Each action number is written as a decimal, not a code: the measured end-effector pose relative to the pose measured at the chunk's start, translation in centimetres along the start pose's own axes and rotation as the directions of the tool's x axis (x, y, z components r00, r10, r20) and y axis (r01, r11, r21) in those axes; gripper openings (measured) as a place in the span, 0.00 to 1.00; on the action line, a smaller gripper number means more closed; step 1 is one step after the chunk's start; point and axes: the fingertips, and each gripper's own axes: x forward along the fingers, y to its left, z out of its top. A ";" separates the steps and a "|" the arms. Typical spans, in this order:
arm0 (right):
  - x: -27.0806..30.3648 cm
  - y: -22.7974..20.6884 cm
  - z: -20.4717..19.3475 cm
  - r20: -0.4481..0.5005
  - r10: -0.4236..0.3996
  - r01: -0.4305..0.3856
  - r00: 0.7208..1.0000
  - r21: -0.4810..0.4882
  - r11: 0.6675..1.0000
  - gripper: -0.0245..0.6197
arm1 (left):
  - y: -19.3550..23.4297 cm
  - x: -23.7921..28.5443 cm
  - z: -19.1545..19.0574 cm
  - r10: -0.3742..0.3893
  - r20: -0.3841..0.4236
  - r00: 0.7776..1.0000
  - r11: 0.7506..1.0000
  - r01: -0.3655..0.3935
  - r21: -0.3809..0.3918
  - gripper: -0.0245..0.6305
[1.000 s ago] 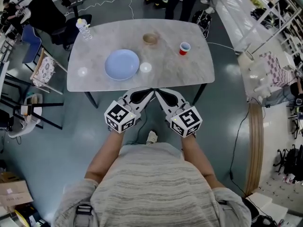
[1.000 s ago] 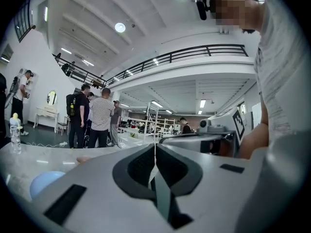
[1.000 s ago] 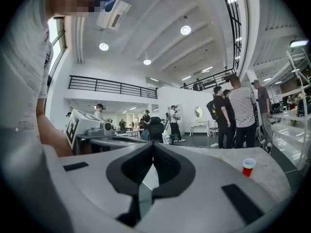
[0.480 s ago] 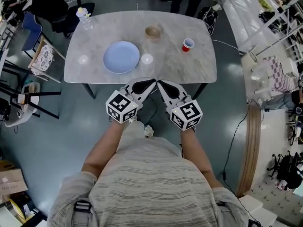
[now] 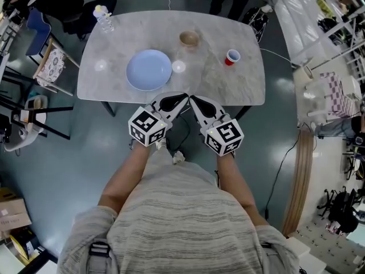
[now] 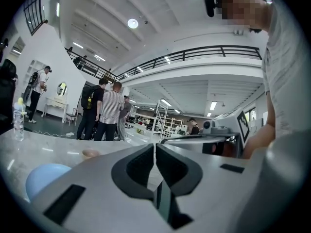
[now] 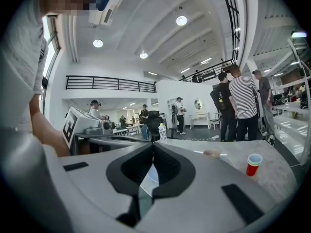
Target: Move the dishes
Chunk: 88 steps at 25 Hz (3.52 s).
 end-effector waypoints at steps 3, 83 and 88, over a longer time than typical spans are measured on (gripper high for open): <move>1.8 -0.5 -0.3 -0.018 0.006 -0.006 1.000 -0.003 1.000 0.07 | 2.0 0.2 0.0 0.007 0.001 1.000 1.000 -0.007 -0.014 0.07; 25.5 0.9 -26.2 -0.873 0.182 -0.744 0.452 -0.256 0.617 0.16 | 27.5 -6.0 -9.5 0.235 -0.193 0.953 0.953 -0.265 -0.146 0.07; 25.9 0.9 -26.8 -0.878 0.160 -0.733 0.451 -0.262 0.628 0.11 | 27.6 -6.0 -9.4 0.235 -0.196 0.952 0.953 -0.266 -0.147 0.07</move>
